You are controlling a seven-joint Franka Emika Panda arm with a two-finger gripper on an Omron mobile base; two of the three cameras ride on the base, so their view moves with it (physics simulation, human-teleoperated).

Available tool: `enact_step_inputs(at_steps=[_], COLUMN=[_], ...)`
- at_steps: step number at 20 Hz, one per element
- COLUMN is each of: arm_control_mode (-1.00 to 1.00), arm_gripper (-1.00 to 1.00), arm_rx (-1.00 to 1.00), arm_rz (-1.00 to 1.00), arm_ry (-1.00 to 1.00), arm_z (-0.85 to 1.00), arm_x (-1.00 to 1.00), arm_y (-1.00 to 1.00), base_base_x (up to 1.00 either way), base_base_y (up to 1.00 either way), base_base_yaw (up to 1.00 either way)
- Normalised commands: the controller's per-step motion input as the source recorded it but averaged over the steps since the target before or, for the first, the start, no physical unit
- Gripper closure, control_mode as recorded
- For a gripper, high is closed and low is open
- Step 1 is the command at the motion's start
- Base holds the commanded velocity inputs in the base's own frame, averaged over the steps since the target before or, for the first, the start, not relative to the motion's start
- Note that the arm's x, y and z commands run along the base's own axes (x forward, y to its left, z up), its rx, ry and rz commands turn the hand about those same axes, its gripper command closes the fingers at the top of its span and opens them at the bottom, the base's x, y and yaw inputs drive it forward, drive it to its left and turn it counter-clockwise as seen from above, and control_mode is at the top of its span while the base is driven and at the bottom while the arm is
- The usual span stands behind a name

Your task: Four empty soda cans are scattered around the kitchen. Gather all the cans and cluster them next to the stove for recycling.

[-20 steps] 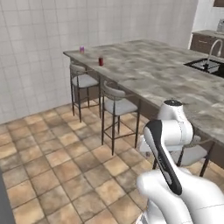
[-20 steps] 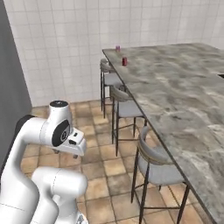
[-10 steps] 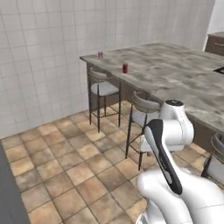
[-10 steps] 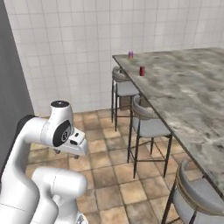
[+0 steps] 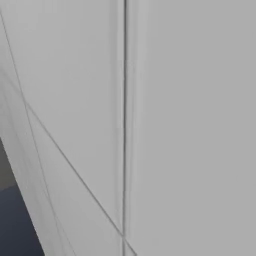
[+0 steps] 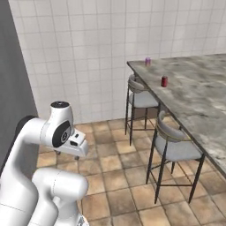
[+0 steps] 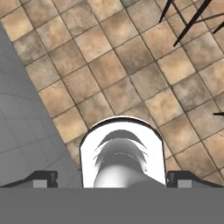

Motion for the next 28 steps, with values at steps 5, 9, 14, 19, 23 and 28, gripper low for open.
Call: enact_step_inputs(at_steps=[5,9,14,19,23,28], arm_control_mode=[1.00,1.00,1.00,1.00,1.00,1.00], arm_gripper=[-1.00,-1.00,-1.00,-1.00,-1.00,-1.00], arm_rx=[0.00,0.00,0.00,0.00,0.00,0.00], arm_rz=[0.00,0.00,0.00,0.00,0.00,0.00], arm_ry=[0.00,0.00,0.00,0.00,0.00,0.00], arm_z=[0.00,0.00,0.00,0.00,0.00,0.00], arm_x=[0.00,0.00,0.00,0.00,0.00,0.00], arm_y=[0.00,0.00,0.00,0.00,0.00,0.00], base_base_x=[1.00,1.00,1.00,1.00,1.00,1.00], base_base_y=[0.91,0.59,-0.07,-0.14,-0.13,0.00], base_base_yaw=[-0.25,-0.30,0.21,0.25,0.04,0.00])
